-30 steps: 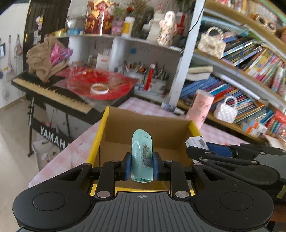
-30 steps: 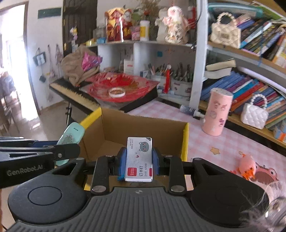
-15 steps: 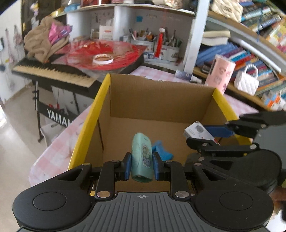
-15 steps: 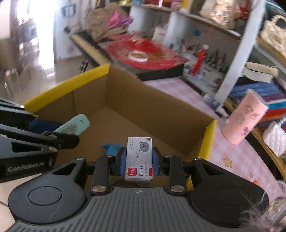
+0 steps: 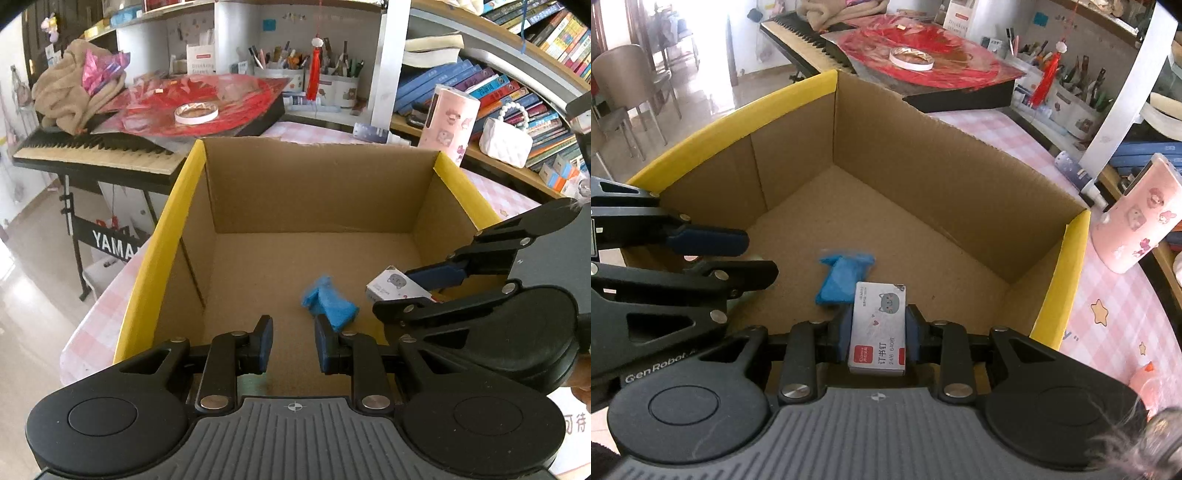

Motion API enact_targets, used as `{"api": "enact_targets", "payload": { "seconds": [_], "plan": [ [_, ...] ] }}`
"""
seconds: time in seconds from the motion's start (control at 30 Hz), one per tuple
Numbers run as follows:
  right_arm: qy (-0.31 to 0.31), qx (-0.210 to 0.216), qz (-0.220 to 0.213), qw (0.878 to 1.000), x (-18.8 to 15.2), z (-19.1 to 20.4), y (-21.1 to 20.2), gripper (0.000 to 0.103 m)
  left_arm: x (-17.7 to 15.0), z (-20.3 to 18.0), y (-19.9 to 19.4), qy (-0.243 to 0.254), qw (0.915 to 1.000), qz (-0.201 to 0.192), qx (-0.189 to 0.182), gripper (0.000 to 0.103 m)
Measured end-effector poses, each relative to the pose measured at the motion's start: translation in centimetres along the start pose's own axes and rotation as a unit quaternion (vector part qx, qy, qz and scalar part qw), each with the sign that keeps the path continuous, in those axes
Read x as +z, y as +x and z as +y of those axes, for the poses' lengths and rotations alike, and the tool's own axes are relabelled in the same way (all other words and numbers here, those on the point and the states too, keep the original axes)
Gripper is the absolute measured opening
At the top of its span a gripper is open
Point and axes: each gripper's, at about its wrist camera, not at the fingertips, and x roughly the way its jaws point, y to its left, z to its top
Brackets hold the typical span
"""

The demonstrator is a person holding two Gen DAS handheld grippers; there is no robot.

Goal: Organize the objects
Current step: 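Open both tools to drop the green stick and card box into the box, then withdraw both tools from the yellow box and move toward the toy car and charger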

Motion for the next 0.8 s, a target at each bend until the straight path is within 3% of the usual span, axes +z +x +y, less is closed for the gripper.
{"api": "enact_targets", "payload": {
  "seconds": [0.2,0.43,0.57,0.8],
  "plan": [
    [0.012,-0.004,-0.017,1.0,-0.1,-0.1,-0.5,0.032,-0.2,-0.1,-1.0,-0.007,0.9997,-0.021,-0.003,0.027],
    [0.078,-0.037,-0.089,0.992,-1.9,0.2,-3.9,0.034,-0.7,0.1,-4.1,-0.009,0.9974,-0.072,-0.009,0.048],
    [0.117,-0.067,-0.147,0.98,-3.0,0.6,-7.3,0.041,-1.4,-0.2,-6.9,0.002,0.9922,-0.125,-0.004,0.069],
    [0.172,-0.118,-0.214,0.954,-5.6,2.1,-12.1,0.059,-3.7,-0.6,-10.9,0.016,0.9831,-0.182,0.014,0.087]
  ]
}}
